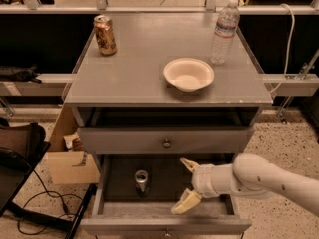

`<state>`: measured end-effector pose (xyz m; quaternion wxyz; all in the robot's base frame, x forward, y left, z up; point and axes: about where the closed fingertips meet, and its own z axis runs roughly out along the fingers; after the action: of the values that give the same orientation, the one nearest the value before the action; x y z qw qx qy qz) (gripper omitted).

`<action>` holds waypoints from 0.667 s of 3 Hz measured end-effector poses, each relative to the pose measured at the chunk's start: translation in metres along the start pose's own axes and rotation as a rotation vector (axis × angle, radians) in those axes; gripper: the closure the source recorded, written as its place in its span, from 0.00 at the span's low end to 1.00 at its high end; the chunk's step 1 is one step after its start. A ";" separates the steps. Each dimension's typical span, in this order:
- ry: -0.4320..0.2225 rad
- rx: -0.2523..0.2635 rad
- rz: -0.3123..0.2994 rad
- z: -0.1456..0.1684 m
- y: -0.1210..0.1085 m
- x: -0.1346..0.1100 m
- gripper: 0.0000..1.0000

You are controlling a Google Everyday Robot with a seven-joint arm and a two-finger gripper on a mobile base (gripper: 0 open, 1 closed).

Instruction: Pick redbull can from middle drawer and place on counter

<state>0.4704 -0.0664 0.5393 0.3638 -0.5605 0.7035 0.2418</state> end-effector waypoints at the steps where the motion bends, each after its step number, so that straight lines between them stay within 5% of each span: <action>1: -0.052 -0.016 -0.010 0.029 0.001 0.006 0.00; 2: -0.060 -0.023 -0.011 0.034 0.001 0.007 0.00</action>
Offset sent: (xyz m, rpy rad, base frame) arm 0.0051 0.0137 -0.0166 0.0385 -0.0149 0.0146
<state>0.4769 -0.0451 0.5133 0.3796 -0.5612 0.6864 0.2643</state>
